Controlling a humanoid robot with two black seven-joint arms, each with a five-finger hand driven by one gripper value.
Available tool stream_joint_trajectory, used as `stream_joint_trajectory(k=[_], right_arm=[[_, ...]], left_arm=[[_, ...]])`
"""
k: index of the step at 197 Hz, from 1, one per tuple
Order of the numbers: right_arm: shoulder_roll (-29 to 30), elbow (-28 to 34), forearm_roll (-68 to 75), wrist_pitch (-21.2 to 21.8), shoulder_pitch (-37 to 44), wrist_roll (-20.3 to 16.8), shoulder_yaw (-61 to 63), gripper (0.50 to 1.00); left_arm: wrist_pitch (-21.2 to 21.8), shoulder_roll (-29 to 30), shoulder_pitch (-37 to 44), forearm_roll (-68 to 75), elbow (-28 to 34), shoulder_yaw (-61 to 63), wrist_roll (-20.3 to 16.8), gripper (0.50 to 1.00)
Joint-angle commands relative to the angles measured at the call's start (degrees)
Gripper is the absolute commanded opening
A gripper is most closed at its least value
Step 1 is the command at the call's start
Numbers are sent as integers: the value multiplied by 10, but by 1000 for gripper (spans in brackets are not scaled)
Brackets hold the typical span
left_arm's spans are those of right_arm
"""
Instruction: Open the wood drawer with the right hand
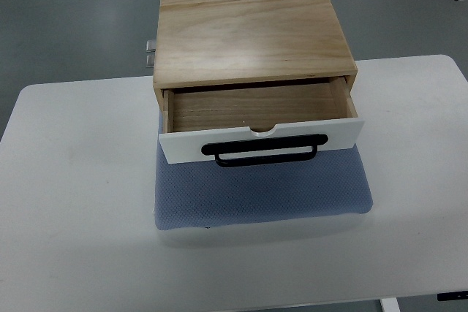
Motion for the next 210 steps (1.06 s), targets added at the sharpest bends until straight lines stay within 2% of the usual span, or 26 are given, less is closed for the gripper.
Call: stream_joint_trajectory(k=[1,13,36,59,72,210], right_arm=[[49,-87,57,0,-28,-3,8,940],[84,-142,101,-14,-42,-22,8,940],[160,-237,187,-43,-57,-97,12,942],[199,-265,242,-72,-73,-163,17,942],[207,-265,249,-86,-74,-182,18,942],[233,-261,242,-85,-91,-186,12,944]], left_arm=[[0,0,0,0,0,0,0,1000],[0,0,0,0,0,0,0,1000],[0,0,0,0,0,0,0,1000],[0,0,0,0,0,0,0,1000],[0,0,0,0,0,0,0,1000],[0,0,0,0,0,0,0,1000]])
